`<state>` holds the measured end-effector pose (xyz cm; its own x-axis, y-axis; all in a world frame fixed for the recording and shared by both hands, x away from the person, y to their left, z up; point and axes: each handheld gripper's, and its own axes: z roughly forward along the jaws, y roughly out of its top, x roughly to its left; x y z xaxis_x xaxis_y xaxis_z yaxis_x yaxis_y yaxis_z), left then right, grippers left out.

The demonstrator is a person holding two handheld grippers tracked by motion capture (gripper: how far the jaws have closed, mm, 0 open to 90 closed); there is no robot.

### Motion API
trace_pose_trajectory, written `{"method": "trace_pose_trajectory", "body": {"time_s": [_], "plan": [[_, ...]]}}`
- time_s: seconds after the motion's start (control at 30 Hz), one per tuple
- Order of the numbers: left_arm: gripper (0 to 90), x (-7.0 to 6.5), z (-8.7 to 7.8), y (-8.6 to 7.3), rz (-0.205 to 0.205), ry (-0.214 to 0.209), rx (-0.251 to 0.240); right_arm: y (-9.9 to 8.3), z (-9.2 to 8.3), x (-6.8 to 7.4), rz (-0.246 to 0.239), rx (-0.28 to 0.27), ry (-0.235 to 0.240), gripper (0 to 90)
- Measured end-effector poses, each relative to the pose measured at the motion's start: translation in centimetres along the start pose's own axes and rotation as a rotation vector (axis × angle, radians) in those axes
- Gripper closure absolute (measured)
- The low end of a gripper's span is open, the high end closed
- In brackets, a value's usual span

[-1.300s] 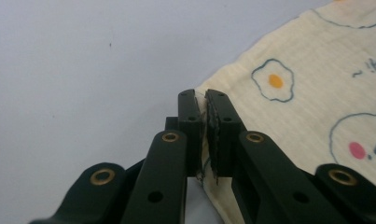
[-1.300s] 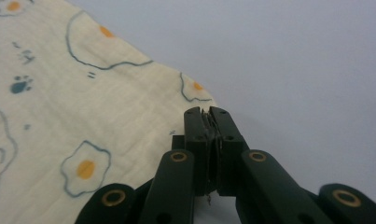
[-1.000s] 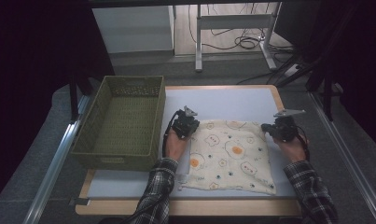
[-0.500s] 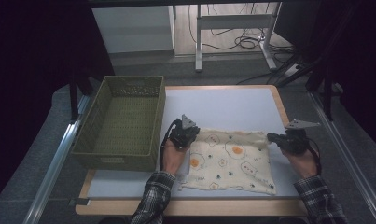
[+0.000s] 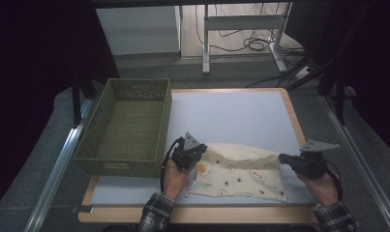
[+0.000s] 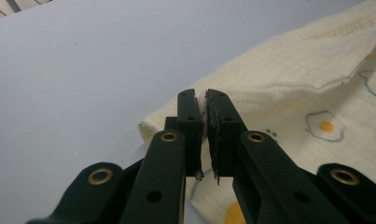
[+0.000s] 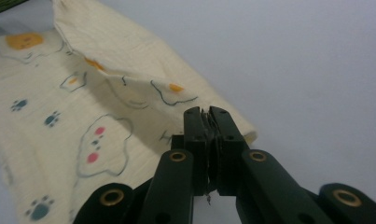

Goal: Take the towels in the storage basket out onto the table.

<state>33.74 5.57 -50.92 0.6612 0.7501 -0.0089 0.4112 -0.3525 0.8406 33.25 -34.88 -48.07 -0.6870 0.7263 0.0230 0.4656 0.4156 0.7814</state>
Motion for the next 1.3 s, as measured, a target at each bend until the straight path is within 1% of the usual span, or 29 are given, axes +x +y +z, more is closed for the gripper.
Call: {"method": "trace_pose_trajectory", "body": {"time_s": [0.03, 0.07, 0.1, 0.17, 0.37, 0.47, 0.5, 0.53, 0.6, 0.63, 0.7, 0.87, 0.9, 0.93, 1.0, 1.07, 1.1, 1.13, 1.2, 1.23, 1.3], "plan": [[84.5, 0.0, 0.0, 0.0, 0.0, 0.0, 0.0, 0.0, 0.0, 0.0, 0.0, 0.0, 0.0, 86.5], [84.5, -0.2, -0.2, -0.1, 0.002, -0.003, -0.004, -0.2, -0.2, 0.3, -0.003, 0.002, 0.003, 86.4], [84.5, -0.5, -0.8, -0.5, 0.005, -0.01, -0.013, -0.6, -0.6, 1.0, -0.013, 0.002, 0.008, 86.3], [84.5, -0.7, -1.3, -0.8, -0.001, -0.025, -0.023, -1.0, -1.0, 1.6, -0.021, 0.002, 0.011, 86.3], [84.5, -1.9, -2.9, -1.5, 0.016, -0.037, -0.04, -1.7, -2.5, 3.3, -0.04, -0.01, 0.025, 86.1], [84.4, -2.6, -3.7, -2.0, 0.02, -0.043, -0.046, -2.1, -2.9, 4.2, -0.059, -0.002, 0.027, 86.0], [84.5, -2.6, -3.7, -2.0, 0.02, -0.043, -0.046, -2.1, -2.9, 4.2, -0.059, -0.002, 0.027, 86.0], [84.4, -3.0, -4.2, -2.3, 0.027, -0.049, -0.052, -2.4, -3.1, 4.7, -0.069, 0.005, 0.028, 85.9], [84.4, -3.3, -4.6, -2.5, 0.029, -0.06, -0.057, -2.7, -3.3, 5.1, -0.075, 0.011, 0.028, 85.9], [84.4, -3.3, -4.6, -2.5, 0.029, -0.06, -0.057, -2.8, -3.4, 5.3, -0.079, 0.012, 0.028, 85.8], [84.4, -3.7, -5.2, -3.0, 0.048, -0.061, -0.05, -3.0, -3.5, 5.5, -0.08, 0.017, 0.03, 85.7], [84.2, -4.3, -5.6, -3.8, 0.061, -0.072, -0.029, -3.7, -3.7, 5.8, -0.074, 0.023, 0.039, 85.3], [84.0, -4.6, -5.6, -4.3, 0.063, -0.082, -0.013, -4.2, -3.6, 6.0, -0.073, 0.029, 0.044, 85.0], [83.6, -4.7, -5.5, -4.5, 0.064, -0.082, -0.001, -4.4, -3.6, 6.1, -0.072, 0.034, 0.047, 84.7], [83.1, -4.8, -5.5, -4.8, 0.063, -0.084, 0.008, -4.8, -3.5, 6.3, -0.067, 0.039, 0.052, 83.6], [82.7, -4.8, -5.5, -5.4, 0.042, -0.095, 0.013, -5.0, -3.5, 6.3, -0.064, 0.04, 0.053, 83.0], [81.5, -4.9, -5.7, -6.1, 0.028, -0.102, 0.019, -5.4, -3.6, 6.4, -0.05, 0.045, 0.058, 81.8], [81.0, -4.9, -5.7, -6.4, 0.019, -0.108, 0.022, -5.6, -3.7, 6.5, -0.041, 0.044, 0.065, 80.9], [79.4, -4.9, -5.9, -6.6, 0.014, -0.116, 0.029, -5.8, -3.8, 6.5, -0.033, 0.043, 0.074, 79.3], [73.1, -5.0, -6.2, -7.1, 0.007, -0.123, 0.039, -6.1, -4.0, 6.5, -0.021, 0.041, 0.089, 75.5], [67.9, -5.0, -6.9, -7.3, 0.0, -0.134, 0.037, -6.3, -4.4, 6.6, -0.017, 0.043, 0.089, 72.8]]}}
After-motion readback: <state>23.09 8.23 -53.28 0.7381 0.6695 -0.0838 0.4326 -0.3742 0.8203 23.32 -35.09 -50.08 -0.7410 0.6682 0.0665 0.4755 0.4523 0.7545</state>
